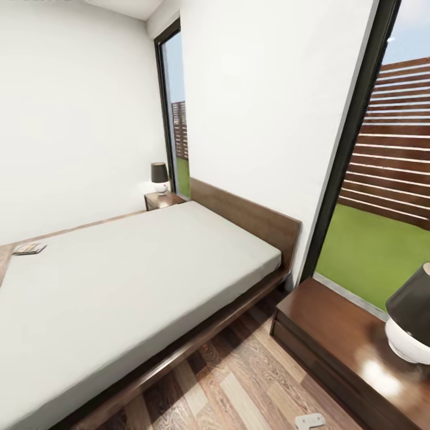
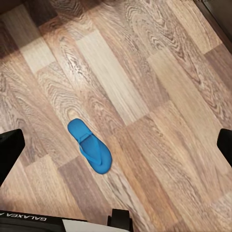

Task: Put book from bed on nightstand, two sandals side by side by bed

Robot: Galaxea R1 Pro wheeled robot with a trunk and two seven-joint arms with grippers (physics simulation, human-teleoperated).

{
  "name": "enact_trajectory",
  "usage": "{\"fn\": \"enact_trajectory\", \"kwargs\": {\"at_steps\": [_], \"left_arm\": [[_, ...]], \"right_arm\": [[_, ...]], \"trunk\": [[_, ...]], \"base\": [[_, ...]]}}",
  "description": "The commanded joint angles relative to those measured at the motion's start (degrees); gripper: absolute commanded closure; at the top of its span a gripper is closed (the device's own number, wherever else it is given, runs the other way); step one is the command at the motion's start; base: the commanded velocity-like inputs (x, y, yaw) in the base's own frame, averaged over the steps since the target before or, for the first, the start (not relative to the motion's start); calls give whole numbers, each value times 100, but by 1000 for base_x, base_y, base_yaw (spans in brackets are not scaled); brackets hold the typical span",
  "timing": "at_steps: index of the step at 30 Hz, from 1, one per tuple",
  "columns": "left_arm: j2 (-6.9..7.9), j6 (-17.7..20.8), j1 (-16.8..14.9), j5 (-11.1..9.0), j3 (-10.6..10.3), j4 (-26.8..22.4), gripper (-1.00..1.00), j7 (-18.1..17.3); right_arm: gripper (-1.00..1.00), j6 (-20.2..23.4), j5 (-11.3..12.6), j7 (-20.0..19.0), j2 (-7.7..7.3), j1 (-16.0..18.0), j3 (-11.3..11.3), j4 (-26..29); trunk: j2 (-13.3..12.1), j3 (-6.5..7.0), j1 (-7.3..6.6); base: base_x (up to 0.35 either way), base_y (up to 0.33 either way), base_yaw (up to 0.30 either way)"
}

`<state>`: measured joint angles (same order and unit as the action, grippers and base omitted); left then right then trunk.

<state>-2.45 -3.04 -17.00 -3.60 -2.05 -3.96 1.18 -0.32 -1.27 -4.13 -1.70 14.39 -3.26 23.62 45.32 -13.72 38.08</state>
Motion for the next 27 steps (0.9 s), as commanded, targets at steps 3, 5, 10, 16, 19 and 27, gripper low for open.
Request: {"fn": "enact_trajectory", "kwargs": {"at_steps": [3,5,10,16,19,27], "left_arm": [[-1,-21,-5,-36,-23,9,100,15],[-1,-21,-5,-36,-23,8,100,15],[-1,-21,-5,-36,-23,9,100,14],[-1,-21,-5,-36,-23,9,100,14],[-1,-21,-5,-36,-23,8,100,14],[-1,-21,-5,-36,-23,8,100,14]], "right_arm": [[-100,-3,-13,0,-5,2,-26,2],[-100,-3,-13,0,-5,2,-26,2],[-100,-3,-13,0,-5,2,-26,2],[-100,-3,-13,0,-5,2,-26,1],[-100,-3,-13,0,-5,2,-26,2],[-100,-3,-13,0,-5,2,-26,1]], "trunk": [[5,-8,1],[5,-8,1],[5,-8,1],[5,-8,1],[5,-8,1],[5,-8,1]], "base": [[0,0,70],[0,0,33],[0,0,12],[-40,-45,2],[-36,-43,0],[-8,-10,0]]}}
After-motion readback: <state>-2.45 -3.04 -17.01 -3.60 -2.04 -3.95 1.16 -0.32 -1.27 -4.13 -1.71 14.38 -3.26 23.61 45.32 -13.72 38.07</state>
